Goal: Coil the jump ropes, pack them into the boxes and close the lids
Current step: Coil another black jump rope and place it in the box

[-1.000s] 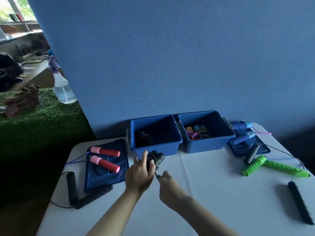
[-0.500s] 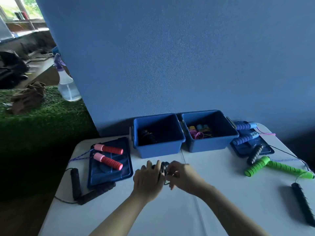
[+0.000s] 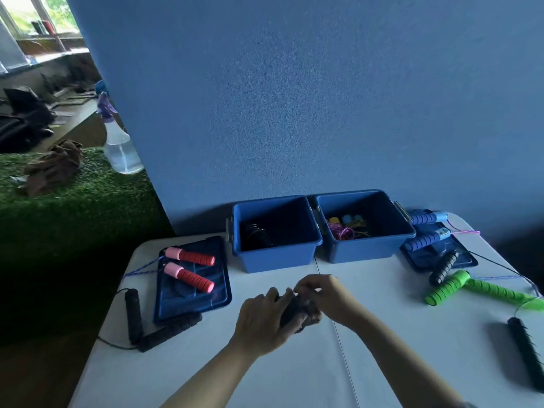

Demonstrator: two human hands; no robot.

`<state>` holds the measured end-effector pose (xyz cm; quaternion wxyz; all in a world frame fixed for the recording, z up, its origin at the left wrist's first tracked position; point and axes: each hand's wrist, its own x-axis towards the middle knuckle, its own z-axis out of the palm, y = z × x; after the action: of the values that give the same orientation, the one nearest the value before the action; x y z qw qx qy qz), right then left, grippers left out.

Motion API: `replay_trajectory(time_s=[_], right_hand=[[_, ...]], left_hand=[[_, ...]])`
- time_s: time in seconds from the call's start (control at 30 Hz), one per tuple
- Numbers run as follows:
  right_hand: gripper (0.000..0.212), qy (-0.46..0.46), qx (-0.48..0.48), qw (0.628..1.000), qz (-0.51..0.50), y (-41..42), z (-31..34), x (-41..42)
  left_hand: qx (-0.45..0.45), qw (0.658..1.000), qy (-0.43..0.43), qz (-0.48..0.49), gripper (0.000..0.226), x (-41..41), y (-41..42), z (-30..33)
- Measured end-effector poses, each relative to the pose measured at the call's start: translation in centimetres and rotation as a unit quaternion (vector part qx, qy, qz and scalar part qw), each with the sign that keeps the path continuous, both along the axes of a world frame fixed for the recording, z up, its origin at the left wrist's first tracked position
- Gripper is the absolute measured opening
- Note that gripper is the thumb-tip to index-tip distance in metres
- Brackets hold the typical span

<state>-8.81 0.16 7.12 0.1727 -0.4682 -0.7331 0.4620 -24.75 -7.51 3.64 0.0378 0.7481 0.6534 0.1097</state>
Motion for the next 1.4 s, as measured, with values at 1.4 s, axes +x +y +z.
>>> replay_trajectory(time_s=[1.4], right_hand=[[0.017, 0.093, -0.141, 0.985, -0.037, 0.7, -3.2, 2.5]], left_hand=[[0.064, 0.981, -0.11, -0.146, 0.037, -0.9, 0.2, -0.7]])
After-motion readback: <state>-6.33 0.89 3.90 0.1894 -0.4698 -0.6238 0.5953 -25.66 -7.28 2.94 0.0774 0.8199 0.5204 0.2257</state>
